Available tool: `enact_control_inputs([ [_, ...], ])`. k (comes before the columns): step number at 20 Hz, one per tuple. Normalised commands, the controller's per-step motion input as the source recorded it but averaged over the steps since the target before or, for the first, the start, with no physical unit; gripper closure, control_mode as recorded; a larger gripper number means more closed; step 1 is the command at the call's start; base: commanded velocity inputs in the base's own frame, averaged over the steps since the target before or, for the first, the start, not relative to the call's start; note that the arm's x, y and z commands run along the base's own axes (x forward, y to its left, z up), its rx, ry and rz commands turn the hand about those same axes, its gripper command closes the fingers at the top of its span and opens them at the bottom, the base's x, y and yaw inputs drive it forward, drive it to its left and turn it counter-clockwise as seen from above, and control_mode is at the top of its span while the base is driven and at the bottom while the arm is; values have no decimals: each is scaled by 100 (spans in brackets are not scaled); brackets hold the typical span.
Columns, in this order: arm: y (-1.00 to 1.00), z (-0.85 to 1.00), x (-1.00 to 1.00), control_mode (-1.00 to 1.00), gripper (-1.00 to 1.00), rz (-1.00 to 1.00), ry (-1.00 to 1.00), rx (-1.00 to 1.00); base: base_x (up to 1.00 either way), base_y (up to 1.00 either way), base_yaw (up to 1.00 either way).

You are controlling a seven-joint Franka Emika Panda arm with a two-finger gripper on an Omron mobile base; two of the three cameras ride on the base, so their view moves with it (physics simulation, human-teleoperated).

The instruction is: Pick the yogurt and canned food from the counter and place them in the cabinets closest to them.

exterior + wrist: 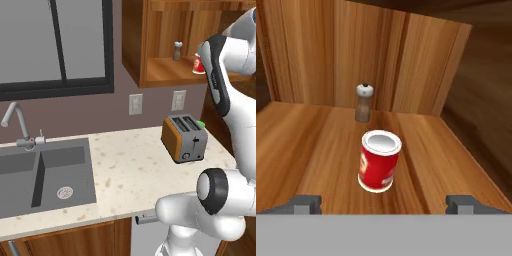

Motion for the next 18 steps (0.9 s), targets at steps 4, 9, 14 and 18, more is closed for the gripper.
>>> enact_control_inputs([
  [4,32,33,-96,-100,-100,3,-8,-3,0,0,0],
  [9,68,15,-85,-100,-100,8,0,-9,0,0,0],
  [14,50,14,-98,-100,-100,6,0,-7,0,0,0],
  [18,4,12,-100,-100,-100,2,-7,-1,0,0,0],
])
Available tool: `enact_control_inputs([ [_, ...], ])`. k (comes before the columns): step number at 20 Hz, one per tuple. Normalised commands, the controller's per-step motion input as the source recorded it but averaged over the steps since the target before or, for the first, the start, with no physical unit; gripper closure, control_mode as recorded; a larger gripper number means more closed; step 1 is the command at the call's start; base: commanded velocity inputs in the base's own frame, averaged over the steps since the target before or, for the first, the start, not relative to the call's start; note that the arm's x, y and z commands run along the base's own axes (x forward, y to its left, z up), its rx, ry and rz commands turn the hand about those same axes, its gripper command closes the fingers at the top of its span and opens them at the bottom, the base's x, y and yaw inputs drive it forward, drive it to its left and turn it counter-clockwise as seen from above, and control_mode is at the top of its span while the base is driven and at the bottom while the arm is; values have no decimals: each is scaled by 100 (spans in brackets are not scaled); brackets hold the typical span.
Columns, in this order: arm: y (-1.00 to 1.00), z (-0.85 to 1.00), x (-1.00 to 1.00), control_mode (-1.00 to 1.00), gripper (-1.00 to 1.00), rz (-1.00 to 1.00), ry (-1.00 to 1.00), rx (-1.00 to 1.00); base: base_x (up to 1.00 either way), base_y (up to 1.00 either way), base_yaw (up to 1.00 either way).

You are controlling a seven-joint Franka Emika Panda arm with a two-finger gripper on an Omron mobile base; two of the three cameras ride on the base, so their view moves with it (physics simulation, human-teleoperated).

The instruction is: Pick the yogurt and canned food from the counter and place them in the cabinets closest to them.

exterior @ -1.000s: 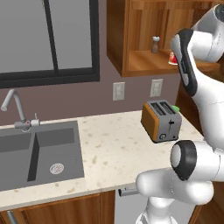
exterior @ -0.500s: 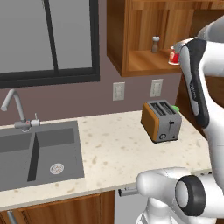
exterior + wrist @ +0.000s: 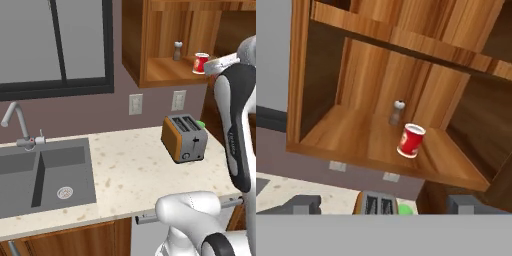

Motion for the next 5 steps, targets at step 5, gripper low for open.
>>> enact_control_inputs([
  [5,-10,14,-98,-100,-100,0,-34,0,0,0,0],
])
